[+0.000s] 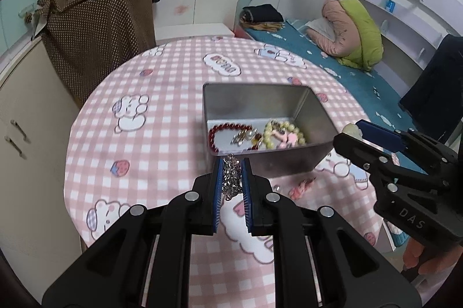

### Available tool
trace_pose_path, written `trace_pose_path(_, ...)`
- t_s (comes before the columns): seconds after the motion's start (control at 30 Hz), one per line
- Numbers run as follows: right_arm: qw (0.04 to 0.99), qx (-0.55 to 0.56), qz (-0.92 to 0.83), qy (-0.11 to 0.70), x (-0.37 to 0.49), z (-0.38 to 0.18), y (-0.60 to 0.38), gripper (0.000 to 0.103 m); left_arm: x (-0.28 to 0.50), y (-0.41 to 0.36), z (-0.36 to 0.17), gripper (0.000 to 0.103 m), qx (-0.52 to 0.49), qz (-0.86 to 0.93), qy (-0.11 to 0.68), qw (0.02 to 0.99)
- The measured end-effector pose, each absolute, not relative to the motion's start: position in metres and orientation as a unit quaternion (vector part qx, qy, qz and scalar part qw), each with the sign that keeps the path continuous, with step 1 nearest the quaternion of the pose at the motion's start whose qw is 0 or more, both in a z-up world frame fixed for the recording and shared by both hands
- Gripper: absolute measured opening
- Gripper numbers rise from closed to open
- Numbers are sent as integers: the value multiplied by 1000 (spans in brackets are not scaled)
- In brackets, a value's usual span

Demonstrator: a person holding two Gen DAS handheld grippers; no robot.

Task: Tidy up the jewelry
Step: 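Grasp the jade pendant with the right tool while the left tool carries the chain to the tin, then lower the chain and jade pendant into the tin and open both tools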

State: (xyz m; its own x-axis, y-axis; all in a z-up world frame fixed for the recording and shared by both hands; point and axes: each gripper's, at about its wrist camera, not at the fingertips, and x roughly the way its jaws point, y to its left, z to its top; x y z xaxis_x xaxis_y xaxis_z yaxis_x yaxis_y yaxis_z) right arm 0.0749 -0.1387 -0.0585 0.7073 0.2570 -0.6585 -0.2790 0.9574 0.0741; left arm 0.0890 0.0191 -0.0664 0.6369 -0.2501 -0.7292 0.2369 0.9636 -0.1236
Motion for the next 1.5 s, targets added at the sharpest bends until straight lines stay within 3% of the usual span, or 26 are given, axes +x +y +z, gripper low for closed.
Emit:
trace_pose_path(0.33, 923, -2, 146, 357, 102, -57, -137, 41, 116, 10, -51, 13, -19, -142, 395, 908)
trace_pose_path(0.97, 916, -4, 152, 372, 133, -64, -132, 41, 156, -2, -76, 14, -22, -144, 429, 892)
trace_pose_path(1.03, 918, -3, 147, 369, 131, -61, -134, 44, 155, -1, -75, 14, -21, -143, 428, 892)
trace_pose_path(1.07, 919, -2, 142, 367, 130, -60, -135, 52, 155, -1, -75, 15, -21, -143, 428, 892)
trace_pose_path(1.13, 922, -3, 128, 365, 130, -58, -139, 62, 155, 0, -74, 25, -17, -137, 427, 894)
trace_pose_path(1.2, 923, 0, 123, 364, 129, -57, -144, 66, 154, 3, -73, 44, -20, -130, 426, 895)
trace_pose_path(1.43, 924, 6, 101, 369, 128, -57, -156, 71, 150, 4, -68, 48, -26, -135, 424, 895)
trace_pose_path(1.5, 925, 7, 97, 366, 126, -56, -157, 74, 148, 5, -66, 55, -27, -132, 421, 897)
